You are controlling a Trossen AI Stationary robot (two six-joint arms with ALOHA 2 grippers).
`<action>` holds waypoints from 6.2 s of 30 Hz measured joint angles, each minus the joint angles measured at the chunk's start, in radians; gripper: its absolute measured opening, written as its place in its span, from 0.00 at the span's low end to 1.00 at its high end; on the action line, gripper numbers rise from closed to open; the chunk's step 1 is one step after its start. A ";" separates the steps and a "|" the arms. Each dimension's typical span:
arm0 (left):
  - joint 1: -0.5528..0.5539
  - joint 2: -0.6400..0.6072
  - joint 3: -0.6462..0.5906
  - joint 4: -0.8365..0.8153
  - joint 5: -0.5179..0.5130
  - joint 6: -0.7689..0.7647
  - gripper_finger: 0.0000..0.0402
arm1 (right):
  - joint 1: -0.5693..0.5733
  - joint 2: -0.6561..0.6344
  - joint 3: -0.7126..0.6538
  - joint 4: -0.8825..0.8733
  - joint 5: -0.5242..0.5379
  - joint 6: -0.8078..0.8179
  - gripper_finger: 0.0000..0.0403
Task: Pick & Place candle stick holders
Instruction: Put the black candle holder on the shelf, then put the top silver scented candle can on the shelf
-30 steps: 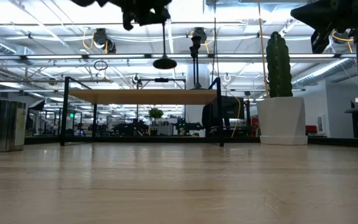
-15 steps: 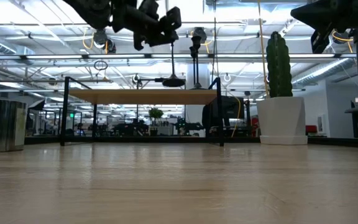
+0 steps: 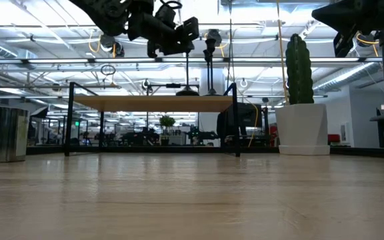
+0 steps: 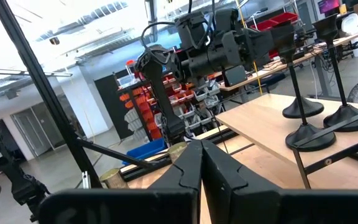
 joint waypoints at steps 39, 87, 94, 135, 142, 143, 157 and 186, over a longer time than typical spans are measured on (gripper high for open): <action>-0.009 0.007 -0.001 -0.072 -0.001 -0.019 0.33 | 0.000 0.000 0.000 0.000 0.005 0.000 0.00; -0.030 -0.174 -0.002 0.024 -0.004 0.014 0.70 | 0.000 0.000 0.000 0.000 0.004 0.018 0.00; -0.104 -0.304 -0.001 -0.108 -0.003 0.013 0.70 | 0.000 0.000 0.000 0.000 0.001 0.018 0.00; -0.812 -0.494 -0.001 -1.359 -0.280 -1.079 0.70 | 0.000 0.000 0.000 -0.001 0.000 0.018 0.00; -0.862 -0.494 -0.001 -1.490 -0.311 -1.214 0.70 | 0.000 0.000 0.000 -0.001 0.000 0.018 0.00; -0.869 -0.494 -0.001 -1.499 -0.311 -1.219 0.70 | 0.000 0.000 0.000 -0.001 0.000 0.018 0.00; -0.925 -0.494 -0.001 -1.524 -0.320 -1.243 0.70 | 0.000 0.000 0.000 -0.001 0.000 0.018 0.00; -0.936 -0.494 -0.001 -1.524 -0.319 -1.239 0.70 | 0.000 0.000 0.000 -0.001 0.000 0.018 0.00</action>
